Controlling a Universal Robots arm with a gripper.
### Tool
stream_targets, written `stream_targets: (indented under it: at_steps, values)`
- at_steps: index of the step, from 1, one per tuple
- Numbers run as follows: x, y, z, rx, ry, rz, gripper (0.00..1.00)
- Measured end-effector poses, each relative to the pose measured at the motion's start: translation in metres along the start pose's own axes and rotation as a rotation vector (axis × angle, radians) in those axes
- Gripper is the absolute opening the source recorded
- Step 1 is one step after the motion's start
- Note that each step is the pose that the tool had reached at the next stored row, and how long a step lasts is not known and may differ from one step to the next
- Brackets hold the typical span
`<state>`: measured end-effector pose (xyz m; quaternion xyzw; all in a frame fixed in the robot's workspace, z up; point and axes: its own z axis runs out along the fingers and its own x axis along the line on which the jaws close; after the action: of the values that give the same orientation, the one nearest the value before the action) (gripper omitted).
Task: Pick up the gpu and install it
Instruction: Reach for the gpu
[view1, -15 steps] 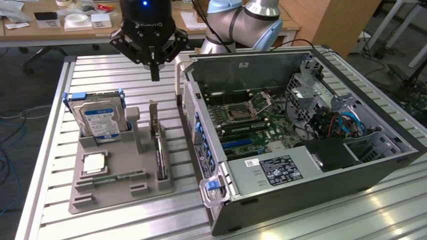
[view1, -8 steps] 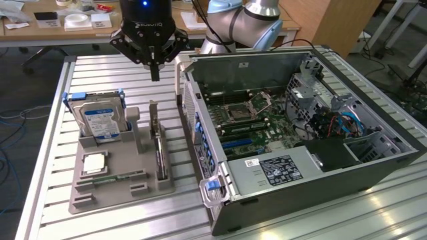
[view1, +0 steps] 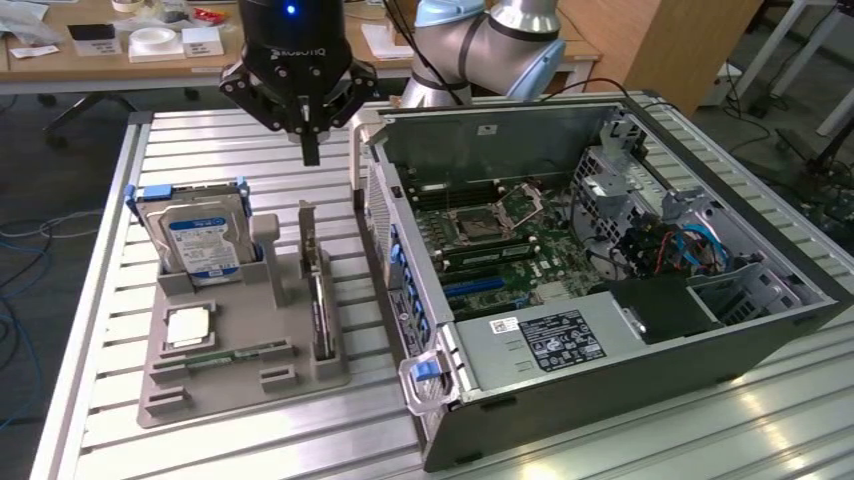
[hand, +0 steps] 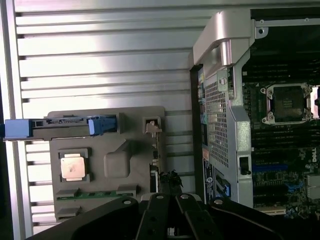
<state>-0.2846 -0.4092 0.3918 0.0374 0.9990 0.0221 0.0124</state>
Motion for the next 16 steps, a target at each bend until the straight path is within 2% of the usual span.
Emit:
stream_targets:
  at_steps: [16]
  values:
    - [0.002,-0.0318,-0.0013,0.0,-0.0001,0.0,0.11]
